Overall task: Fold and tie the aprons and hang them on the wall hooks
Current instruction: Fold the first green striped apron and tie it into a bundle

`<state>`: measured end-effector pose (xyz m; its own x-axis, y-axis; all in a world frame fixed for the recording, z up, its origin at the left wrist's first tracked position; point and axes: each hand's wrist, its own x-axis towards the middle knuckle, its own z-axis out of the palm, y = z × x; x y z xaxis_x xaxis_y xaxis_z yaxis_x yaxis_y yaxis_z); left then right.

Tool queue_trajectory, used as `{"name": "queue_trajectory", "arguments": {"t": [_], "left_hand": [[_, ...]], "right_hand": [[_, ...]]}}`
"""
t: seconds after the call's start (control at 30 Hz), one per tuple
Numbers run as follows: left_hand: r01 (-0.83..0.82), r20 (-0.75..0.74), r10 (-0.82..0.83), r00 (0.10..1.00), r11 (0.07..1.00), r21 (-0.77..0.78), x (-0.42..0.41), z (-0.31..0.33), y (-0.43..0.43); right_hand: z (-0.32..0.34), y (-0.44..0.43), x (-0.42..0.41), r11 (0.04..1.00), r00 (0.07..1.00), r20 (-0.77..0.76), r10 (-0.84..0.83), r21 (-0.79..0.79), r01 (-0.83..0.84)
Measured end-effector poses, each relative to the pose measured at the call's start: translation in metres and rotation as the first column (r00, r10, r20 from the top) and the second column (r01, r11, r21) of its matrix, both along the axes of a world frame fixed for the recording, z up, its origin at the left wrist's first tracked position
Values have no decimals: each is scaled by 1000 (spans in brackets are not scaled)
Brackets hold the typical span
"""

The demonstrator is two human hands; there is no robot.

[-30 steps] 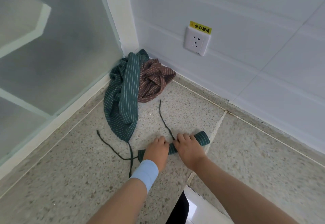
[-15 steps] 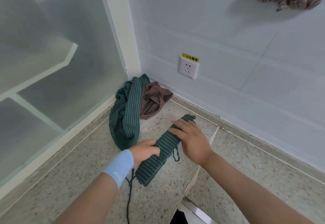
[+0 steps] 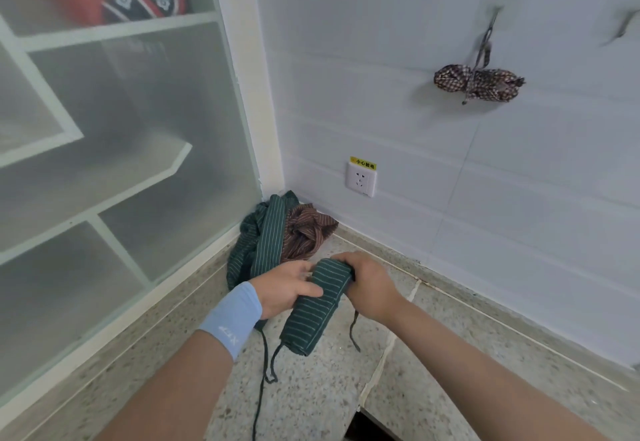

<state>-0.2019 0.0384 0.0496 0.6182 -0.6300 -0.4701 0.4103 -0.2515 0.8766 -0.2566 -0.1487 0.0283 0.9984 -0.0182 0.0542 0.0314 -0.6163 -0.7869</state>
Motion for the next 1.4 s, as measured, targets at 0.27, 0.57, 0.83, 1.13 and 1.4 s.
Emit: {"name": "queue_trajectory", "arguments": {"t": [0.27,0.57,0.83,1.13,1.4], "left_hand": [[-16,166,29,986,996,-82,-16,21,0],[-83,242,75,967,996,24,-19,41,1],[-122,240,143,960,988,-98,-22,58,-7],[-382,277,382,882,922,-56,-16,49,1],[-444,340,429,837,895,-38,-4,59,16]], "right_hand": [[47,2,-2,848,966,-231,118,530,22],[78,-2,7,915,912,-380,157,403,11],[74,4,7,815,952,-307,2,552,177],[74,4,4,948,970,-203,-135,256,186],[63,-4,-9,978,999,-32,19,-207,-26]]}}
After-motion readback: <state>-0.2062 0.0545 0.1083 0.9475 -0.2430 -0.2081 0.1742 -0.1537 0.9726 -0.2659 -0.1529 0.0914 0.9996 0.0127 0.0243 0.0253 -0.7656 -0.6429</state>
